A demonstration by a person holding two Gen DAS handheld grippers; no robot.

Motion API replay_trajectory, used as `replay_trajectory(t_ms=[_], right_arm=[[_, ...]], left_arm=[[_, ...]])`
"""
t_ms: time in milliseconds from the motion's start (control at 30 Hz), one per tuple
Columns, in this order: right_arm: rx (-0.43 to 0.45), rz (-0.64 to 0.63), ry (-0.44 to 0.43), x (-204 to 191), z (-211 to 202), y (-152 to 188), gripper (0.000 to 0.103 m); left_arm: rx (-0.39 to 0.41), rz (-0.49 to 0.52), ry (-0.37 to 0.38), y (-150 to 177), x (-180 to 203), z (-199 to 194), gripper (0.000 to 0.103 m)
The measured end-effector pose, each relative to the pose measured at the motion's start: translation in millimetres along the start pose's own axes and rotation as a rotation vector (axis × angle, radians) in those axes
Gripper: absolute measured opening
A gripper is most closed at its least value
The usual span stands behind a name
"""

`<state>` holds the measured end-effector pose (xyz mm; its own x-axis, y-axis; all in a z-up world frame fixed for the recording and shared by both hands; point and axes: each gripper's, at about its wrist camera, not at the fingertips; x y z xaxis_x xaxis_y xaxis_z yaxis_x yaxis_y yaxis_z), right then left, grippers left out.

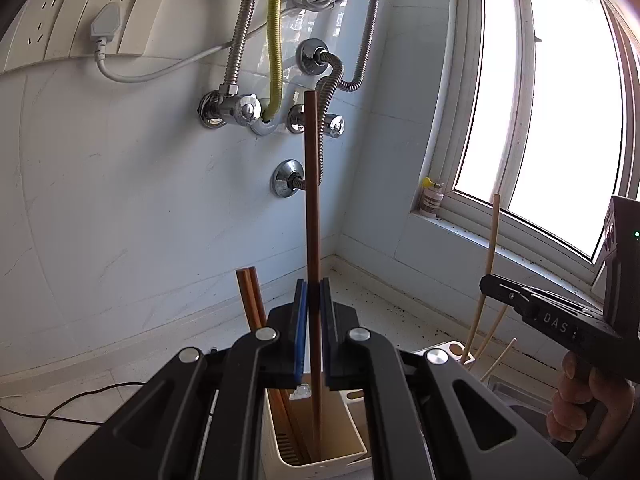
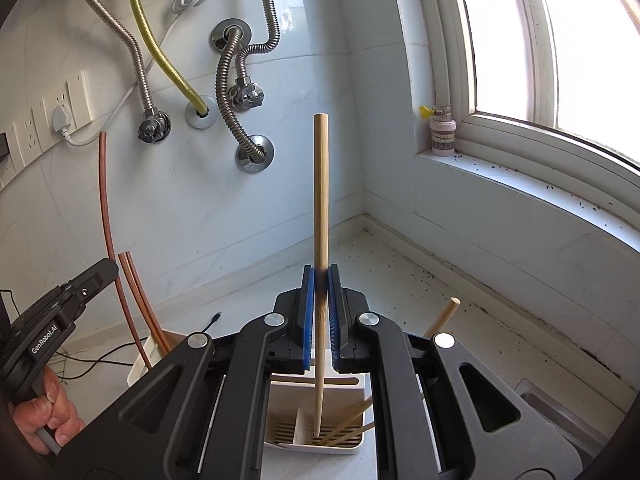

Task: Organize utensils
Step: 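Lower the chopsticks into the holder and open both tools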

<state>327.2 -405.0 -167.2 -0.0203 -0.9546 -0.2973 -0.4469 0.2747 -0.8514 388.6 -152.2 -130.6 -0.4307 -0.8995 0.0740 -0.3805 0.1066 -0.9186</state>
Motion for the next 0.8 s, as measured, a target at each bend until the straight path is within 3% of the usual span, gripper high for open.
replay_trajectory(t_ms=[233,267,300,333,367,467,733,800], right_arm=[[-0.016,-0.017,-0.007,-2.0,-0.6,9.7,0.007],[-0.005,-0.019,-0.002,-2.5,-2.9,10.6,0.016],[0.011,-0.014,0.006,-2.3,-6.7,11.4,0.048],[0.033,-0.004,0.01,-1.7,-10.8,11.6,0.062],[0.043,0.002,0.004,-1.3,-13.4,11.0,0.066],[0.047,0.007,-0.006,-1.6,-17.6,7.9,0.06],[0.095,0.014,0.001,-3.4,-34.5,-0.5,0.06],[0.104,0.017,-0.003,-3.9,-38.5,-2.3,0.061]], left_arm=[[0.013,0.015,0.004,8.4,0.9,-3.0,0.006],[0.012,0.018,0.005,8.4,1.3,-4.2,0.006],[0.01,0.02,0.008,7.8,1.6,-4.8,0.01],[0.013,0.025,0.006,7.3,2.2,-6.3,0.015],[0.024,0.028,-0.004,6.6,2.6,-8.5,0.027],[0.037,0.026,-0.012,3.9,2.2,-13.7,0.031],[0.058,0.023,-0.022,-10.2,2.5,-30.9,0.032],[0.071,0.029,-0.037,-13.2,2.4,-37.2,0.045]])
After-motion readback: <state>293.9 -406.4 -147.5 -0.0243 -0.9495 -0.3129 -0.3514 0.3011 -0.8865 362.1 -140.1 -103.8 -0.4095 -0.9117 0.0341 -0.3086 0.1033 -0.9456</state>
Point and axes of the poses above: each gripper's, at about its wrist camera, not at the fingertips, and z roughly the way its jaws point, x to its right, y to its underside, and after that the axes turned 6 degrees about z, right-handed
